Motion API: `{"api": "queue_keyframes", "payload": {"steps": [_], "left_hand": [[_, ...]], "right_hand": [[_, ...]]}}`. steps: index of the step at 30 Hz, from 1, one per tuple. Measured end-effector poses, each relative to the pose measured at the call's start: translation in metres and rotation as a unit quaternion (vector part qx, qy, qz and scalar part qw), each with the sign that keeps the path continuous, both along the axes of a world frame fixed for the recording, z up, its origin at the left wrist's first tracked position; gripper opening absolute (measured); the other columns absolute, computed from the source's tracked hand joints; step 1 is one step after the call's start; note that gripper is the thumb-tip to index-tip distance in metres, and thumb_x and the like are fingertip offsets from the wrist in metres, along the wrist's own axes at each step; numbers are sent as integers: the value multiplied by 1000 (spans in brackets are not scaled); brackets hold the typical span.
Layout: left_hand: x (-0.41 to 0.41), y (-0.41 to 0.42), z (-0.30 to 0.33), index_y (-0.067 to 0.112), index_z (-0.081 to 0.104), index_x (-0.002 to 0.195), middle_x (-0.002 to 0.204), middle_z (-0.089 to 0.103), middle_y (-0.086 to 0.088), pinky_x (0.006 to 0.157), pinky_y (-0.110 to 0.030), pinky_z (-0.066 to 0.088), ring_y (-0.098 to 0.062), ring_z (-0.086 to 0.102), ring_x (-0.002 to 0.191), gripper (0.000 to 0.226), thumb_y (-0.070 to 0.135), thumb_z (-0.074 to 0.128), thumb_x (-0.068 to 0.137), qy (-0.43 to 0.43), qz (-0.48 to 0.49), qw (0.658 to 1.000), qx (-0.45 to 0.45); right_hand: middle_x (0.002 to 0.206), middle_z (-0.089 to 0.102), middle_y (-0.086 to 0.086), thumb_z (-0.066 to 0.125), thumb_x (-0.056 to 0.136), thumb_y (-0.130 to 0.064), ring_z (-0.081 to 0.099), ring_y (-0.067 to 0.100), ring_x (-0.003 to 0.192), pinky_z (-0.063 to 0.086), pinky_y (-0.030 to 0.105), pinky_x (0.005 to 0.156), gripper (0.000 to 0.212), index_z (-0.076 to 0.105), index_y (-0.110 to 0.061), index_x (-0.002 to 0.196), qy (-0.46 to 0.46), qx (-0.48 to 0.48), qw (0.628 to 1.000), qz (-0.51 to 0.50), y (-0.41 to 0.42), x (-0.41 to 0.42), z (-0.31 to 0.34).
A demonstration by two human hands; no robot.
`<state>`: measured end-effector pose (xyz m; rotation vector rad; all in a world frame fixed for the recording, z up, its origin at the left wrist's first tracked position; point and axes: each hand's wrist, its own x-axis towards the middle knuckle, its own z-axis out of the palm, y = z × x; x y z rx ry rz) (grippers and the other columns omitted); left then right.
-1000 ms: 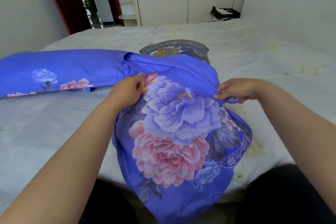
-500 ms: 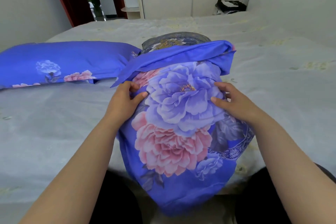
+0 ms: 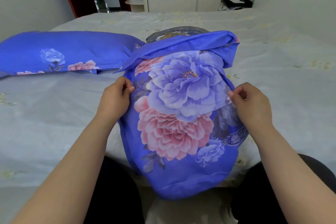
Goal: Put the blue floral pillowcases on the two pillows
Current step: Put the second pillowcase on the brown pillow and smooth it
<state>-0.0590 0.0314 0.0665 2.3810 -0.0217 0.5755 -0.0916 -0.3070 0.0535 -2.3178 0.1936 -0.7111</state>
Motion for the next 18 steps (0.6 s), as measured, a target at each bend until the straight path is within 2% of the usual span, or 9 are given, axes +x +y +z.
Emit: {"api": "queue_keyframes", "payload": {"steps": [3,7,10,12,14,15,16,17,18], "left_hand": [[9,-5,10,12,49,84,68,52,2,57,-26,26,-23,47,71,13,18,49,95,8,-1,1000,14],[19,-13,20,12,50,85,72,54,3,57,-19,33,-15,47,66,13,19,48,96,19,-50,998,-33],[24,-13,26,12,51,86,71,51,8,60,-16,34,-5,43,63,15,18,45,98,51,-98,993,-30],[30,-4,27,16,50,83,74,49,9,63,-19,35,-5,42,66,19,19,41,99,73,-118,989,-51],[34,4,23,21,45,80,78,49,7,66,-23,36,-8,42,71,23,21,37,101,94,-120,987,-50],[35,6,18,19,44,82,81,50,4,68,-27,36,-12,43,74,21,21,36,101,102,-119,987,-30],[35,6,12,15,43,85,85,51,0,70,-30,36,-16,44,77,19,21,36,102,103,-118,988,-7],[34,4,6,12,43,89,88,52,-2,70,-31,35,-18,45,80,17,21,36,101,98,-118,988,6],[31,1,1,11,43,90,87,52,-3,68,-31,34,-19,46,79,16,22,37,101,90,-117,989,6]], "right_hand": [[73,56,2,58,90,-29,47,25,70,30,31,60,17,54,-16,80,-30,-27,999,-26,17,1,10],[71,58,0,58,90,-30,47,21,68,32,31,60,19,58,-13,82,-37,-3,999,-20,34,10,22],[62,60,-4,63,87,-28,51,13,59,41,26,61,20,61,-15,71,-3,100,993,61,28,19,39],[46,55,-10,64,87,-22,45,3,45,39,20,53,26,59,-16,62,28,204,973,109,11,25,52],[39,50,-11,63,88,-21,44,6,45,37,22,53,31,55,-15,58,59,251,962,92,-10,33,55],[43,52,-10,62,88,-23,49,12,52,38,25,57,31,54,-14,59,80,200,974,66,-19,36,53],[52,57,-8,60,90,-27,54,21,63,40,29,62,29,55,-13,64,106,98,989,31,-26,37,48],[64,61,0,57,91,-30,58,28,73,42,33,66,26,55,-13,71,126,-8,992,-7,-30,36,43],[74,62,6,54,92,-32,58,32,81,42,35,69,23,56,-14,78,125,-71,989,-28,-30,33,38]]}}
